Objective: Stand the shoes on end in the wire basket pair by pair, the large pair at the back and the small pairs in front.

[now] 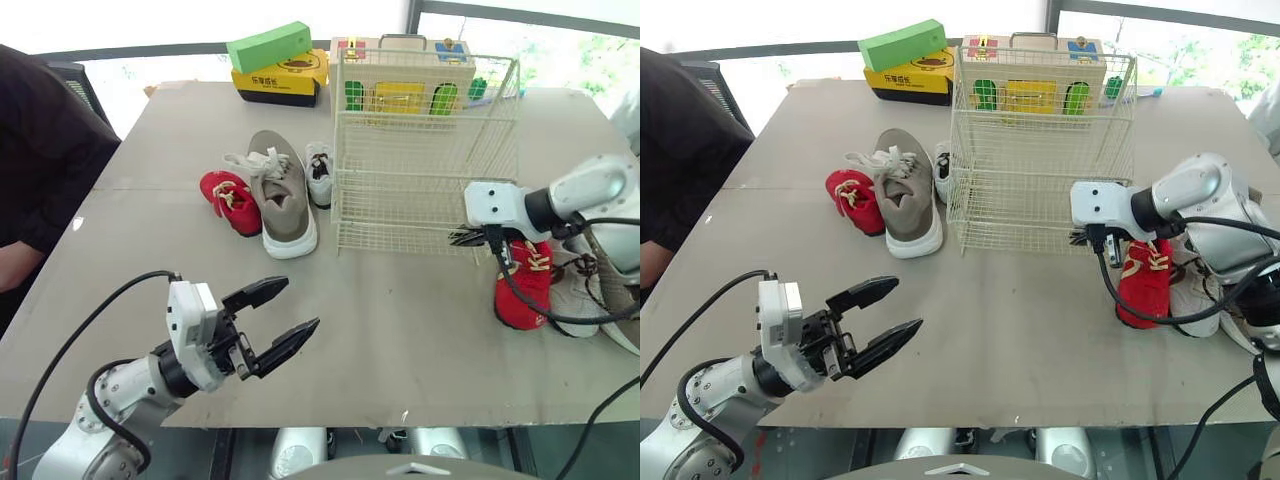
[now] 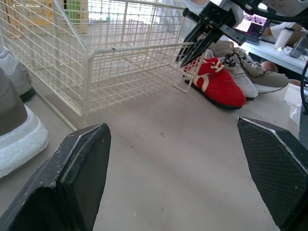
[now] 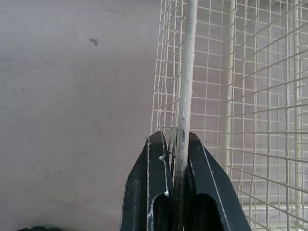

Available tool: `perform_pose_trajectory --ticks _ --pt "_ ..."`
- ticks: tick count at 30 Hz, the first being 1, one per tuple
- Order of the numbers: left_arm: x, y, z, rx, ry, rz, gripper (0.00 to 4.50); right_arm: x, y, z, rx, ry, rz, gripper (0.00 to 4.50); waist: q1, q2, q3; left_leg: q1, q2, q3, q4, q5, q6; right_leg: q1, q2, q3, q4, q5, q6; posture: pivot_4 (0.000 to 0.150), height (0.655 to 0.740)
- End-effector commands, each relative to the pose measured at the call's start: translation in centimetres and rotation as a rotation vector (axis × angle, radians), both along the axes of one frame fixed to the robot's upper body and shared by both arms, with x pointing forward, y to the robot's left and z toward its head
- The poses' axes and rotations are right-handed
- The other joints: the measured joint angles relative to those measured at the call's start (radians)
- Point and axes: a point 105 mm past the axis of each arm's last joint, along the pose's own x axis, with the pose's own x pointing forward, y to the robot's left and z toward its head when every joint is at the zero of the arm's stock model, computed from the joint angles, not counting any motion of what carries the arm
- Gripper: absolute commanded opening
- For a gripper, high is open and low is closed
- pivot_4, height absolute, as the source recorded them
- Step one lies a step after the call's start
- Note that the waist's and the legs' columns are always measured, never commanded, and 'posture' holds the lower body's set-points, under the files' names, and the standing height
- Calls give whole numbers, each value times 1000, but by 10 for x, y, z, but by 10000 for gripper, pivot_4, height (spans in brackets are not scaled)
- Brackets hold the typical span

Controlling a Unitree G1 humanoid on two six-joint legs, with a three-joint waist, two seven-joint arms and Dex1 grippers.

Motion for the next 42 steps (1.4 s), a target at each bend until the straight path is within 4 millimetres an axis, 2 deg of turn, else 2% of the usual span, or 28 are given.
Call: perform_pose_trajectory --ticks 1,5,6,9,10,14,18,22,24,26,30,33,36,38,39,42 --pt "9 10 10 -33 -34 80 45000 -5 1 27 52 -103 62 5595 0 0 0 0 0 0 0 0 0 0 0 0 0 0 0 1500 7400" --pt "18 23 16 -113 -28 211 45000 -12 -2 38 145 -134 62 21973 -1 0 0 0 0 0 0 0 0 0 1 0 0 0 0 1500 7400" --pt "21 27 18 -136 -30 259 45000 -14 -2 43 183 -145 61 28274 -1 0 0 0 0 -1 0 0 0 0 1 0 0 0 0 1500 7400" --pt "41 46 22 -152 -41 547 45000 -35 8 66 396 -152 86 41512 4 -1 0 0 0 -1 0 0 0 1 1 0 0 0 1 1500 7400" --pt "46 51 22 -152 -31 615 45000 -40 10 70 439 -144 94 44497 7 -1 1 0 0 -2 0 0 0 1 1 0 1 2 4 1500 7400" --pt "71 44 28 -78 -16 787 45000 -73 27 84 693 -137 150 44497 22 -4 -1 1 0 -3 1 0 0 2 2 0 2 3 5 1500 7400" --pt "97 28 30 -46 35 799 45000 -91 35 80 761 -115 150 44497 24 -5 -2 1 0 -4 2 0 0 4 1 -1 2 3 5 1500 7400" --pt "113 0 28 -24 68 736 45000 -99 35 76 781 -75 126 44497 23 -6 -2 1 -1 -3 2 0 0 4 1 -1 2 3 5 1500 7400" --pt "118 0 21 -1 92 757 45000 -102 35 76 782 -63 116 44497 19 -6 -2 1 -1 -3 2 0 0 4 2 -1 2 3 5 1500 7400" --pt "124 -12 19 -18 102 721 45000 -104 35 76 790 -52 101 44497 20 -6 -2 1 -1 -3 2 0 0 4 3 1 2 3 5 1500 7400" --pt "134 -8 5 32 125 805 45000 -107 37 75 772 -46 92 44497 25 -6 -2 2 0 -6 2 1 -1 4 5 -1 3 3 4 1500 7400" --pt "145 -5 2 41 94 864 45000 -108 40 77 770 -43 88 44497 25 -6 -3 4 -1 -6 2 1 -1 7 5 -1 3 2 5 1500 7400" --pt "145 -10 -18 95 123 899 37528 -110 39 76 764 -19 85 45000 24 -6 -4 5 -1 -5 3 1 -1 8 5 -1 3 1 6 1500 7400" --pt "143 -7 -20 117 109 915 28917 -109 41 78 776 -2 93 45000 24 -6 -5 5 -1 -6 3 1 -1 8 3 -1 3 2 4 1500 7400" --pt "143 -4 -20 123 102 921 22914 -108 42 79 782 2 94 45000 24 -6 -5 5 -1 -6 3 1 -1 8 3 -1 3 3 4 1500 7400" --pt "141 1 -22 152 61 946 11845 -101 45 71 794 22 104 45000 22 -6 -6 5 -1 -6 3 1 -1 8 3 -1 3 2 4 1500 7400"
